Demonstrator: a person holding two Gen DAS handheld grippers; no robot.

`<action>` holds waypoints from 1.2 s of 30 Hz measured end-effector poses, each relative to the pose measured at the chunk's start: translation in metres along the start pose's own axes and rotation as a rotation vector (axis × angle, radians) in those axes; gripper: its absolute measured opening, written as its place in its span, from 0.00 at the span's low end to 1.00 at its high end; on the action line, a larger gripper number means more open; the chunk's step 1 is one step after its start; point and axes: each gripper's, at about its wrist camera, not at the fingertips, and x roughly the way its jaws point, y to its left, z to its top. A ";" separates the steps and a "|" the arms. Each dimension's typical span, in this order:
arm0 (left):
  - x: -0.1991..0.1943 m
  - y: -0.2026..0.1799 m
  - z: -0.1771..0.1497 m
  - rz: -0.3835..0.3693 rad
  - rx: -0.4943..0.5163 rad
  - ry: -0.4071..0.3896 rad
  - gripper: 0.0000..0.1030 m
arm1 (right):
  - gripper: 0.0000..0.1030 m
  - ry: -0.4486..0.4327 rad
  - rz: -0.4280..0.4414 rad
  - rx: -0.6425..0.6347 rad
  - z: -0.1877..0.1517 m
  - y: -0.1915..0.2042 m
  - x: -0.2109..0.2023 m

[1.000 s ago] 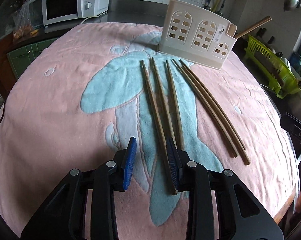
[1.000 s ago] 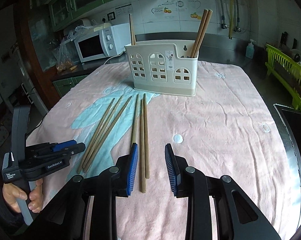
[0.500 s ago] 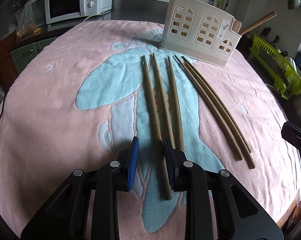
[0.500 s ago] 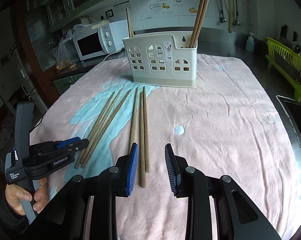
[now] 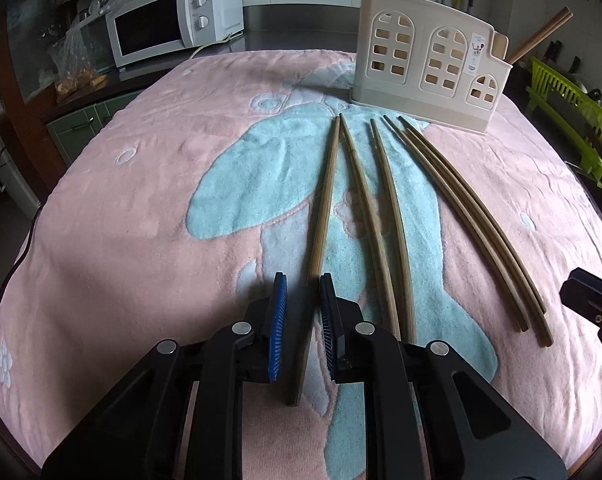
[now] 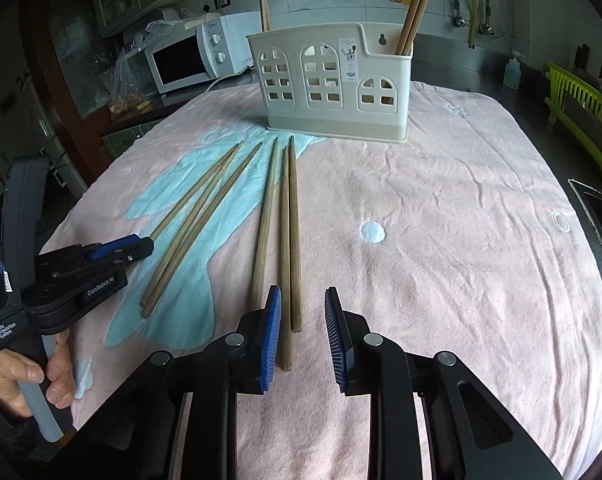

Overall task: Organize utensils
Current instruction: 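Lower the left tool around a chopstick while the right tool closes on another chopstick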

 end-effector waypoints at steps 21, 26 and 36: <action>0.000 0.005 -0.002 -0.053 0.040 0.004 0.17 | 0.14 0.060 -0.097 -0.127 0.016 0.010 0.046; -0.001 0.000 -0.004 -0.046 0.074 -0.007 0.16 | 0.13 0.055 -0.099 -0.130 0.019 0.010 0.049; 0.000 0.008 0.001 -0.111 0.070 0.014 0.06 | 0.07 0.025 -0.094 -0.108 0.014 0.010 0.034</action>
